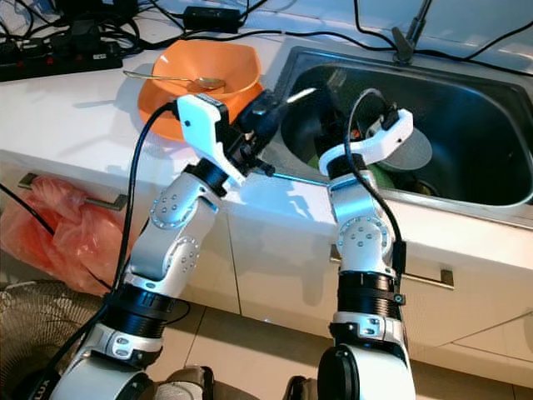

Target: Kitchen organization

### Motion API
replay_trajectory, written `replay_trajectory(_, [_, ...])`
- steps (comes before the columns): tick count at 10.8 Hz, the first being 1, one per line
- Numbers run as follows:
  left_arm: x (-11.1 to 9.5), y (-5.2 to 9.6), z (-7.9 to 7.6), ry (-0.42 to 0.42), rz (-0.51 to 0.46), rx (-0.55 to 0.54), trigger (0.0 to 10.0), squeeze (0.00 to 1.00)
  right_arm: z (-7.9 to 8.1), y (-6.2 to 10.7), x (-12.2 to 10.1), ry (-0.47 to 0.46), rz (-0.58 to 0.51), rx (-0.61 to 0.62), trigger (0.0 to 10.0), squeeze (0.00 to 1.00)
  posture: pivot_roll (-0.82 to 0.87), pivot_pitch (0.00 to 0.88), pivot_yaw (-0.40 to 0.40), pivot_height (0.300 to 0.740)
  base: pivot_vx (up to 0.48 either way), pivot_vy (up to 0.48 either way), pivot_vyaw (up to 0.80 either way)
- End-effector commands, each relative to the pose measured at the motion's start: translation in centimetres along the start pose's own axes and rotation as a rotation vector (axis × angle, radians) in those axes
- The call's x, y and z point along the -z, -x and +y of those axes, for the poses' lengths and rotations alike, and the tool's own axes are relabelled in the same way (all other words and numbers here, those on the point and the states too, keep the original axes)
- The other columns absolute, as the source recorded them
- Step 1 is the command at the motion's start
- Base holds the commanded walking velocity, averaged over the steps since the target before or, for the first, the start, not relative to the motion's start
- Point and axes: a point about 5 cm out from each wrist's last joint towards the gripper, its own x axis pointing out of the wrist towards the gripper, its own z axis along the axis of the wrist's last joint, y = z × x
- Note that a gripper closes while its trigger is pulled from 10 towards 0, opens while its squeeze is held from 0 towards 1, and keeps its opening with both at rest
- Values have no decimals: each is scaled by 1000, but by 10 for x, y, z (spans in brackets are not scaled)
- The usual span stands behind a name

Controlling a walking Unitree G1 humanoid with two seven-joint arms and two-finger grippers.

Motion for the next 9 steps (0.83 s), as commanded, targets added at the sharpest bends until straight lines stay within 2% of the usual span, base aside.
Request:
replay_trajectory(1, [-2,0,-7,-6,-1,34,10000,0,5,0,-1,-28,-6,-10,10000,0,192,115,-34,740,0,0,0])
replay_trajectory(9, [0,2,-10,-2,34,94,10000,0,2,-1,-2,-49,6,14,10000,0,196,136,-40,740,0,0,0])
